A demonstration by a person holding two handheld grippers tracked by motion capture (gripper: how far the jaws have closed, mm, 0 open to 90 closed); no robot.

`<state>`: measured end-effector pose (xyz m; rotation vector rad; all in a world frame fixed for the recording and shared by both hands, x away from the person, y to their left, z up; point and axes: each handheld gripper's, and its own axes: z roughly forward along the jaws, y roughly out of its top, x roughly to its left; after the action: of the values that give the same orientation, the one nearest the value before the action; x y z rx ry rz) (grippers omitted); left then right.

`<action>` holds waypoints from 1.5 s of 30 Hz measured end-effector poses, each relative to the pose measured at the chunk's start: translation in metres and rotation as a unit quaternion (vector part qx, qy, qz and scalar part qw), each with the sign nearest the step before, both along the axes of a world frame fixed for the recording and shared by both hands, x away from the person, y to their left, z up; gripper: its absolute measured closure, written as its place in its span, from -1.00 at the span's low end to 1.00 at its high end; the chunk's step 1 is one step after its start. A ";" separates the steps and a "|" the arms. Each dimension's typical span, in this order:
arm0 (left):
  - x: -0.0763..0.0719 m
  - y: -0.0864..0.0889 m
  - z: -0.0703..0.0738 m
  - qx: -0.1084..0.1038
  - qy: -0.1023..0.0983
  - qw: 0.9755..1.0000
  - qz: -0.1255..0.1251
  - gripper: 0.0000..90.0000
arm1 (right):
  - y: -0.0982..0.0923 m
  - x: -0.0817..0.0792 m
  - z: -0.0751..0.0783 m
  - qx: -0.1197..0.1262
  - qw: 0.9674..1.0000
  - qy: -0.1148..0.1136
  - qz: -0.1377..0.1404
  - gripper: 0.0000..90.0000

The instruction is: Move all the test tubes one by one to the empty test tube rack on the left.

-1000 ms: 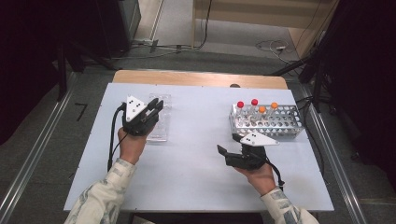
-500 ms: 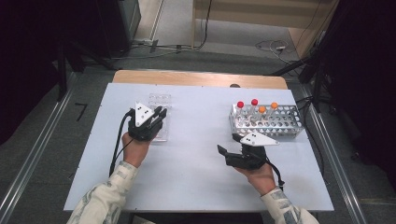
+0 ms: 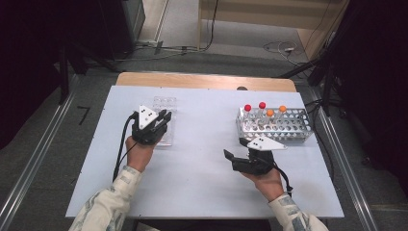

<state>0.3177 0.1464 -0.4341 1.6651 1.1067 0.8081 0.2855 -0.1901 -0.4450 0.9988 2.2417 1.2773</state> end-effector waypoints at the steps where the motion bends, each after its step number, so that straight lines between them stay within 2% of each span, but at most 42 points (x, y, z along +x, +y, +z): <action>1: 0.000 0.000 0.000 0.000 0.000 1.000 0.000 0.70 | 0.000 0.000 0.000 0.000 1.000 0.000 0.000 -0.41; 14: 0.001 0.002 -0.001 -0.020 0.014 1.000 -0.009 0.59 | -0.001 0.000 0.000 0.000 1.000 0.000 -0.003 -0.41; 19: 0.001 0.004 -0.001 -0.032 0.020 0.999 -0.014 0.52 | -0.002 0.001 0.000 0.001 1.000 0.000 -0.005 -0.41; 26: -0.002 0.003 0.002 -0.048 0.019 0.998 -0.020 0.42 | -0.003 0.001 0.000 0.002 1.000 0.000 -0.007 -0.41; 30: -0.004 0.006 0.004 -0.061 0.023 0.998 -0.019 0.33 | -0.005 0.002 0.001 0.002 1.000 -0.007 -0.014 -0.39; 35: -0.007 0.010 0.007 -0.079 0.024 0.996 -0.015 0.26 | -0.012 0.005 0.001 0.002 0.999 -0.012 -0.038 -0.37; 38: -0.010 0.010 0.008 -0.086 0.028 0.996 -0.014 0.10 | -0.017 0.009 0.000 -0.003 0.998 -0.020 -0.063 -0.34; 42: -0.015 0.008 0.009 -0.082 0.030 0.996 -0.006 -0.27 | -0.026 0.019 -0.003 -0.005 0.995 -0.031 -0.098 -0.26; 45: -0.018 0.009 0.010 -0.082 0.032 0.996 -0.003 -0.39 | -0.031 0.029 -0.005 -0.003 0.992 -0.034 -0.118 -0.18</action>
<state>0.2999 0.1554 -0.4241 1.5645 1.1798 0.6458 0.3142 -0.2208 -0.4502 1.1604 2.0065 1.1817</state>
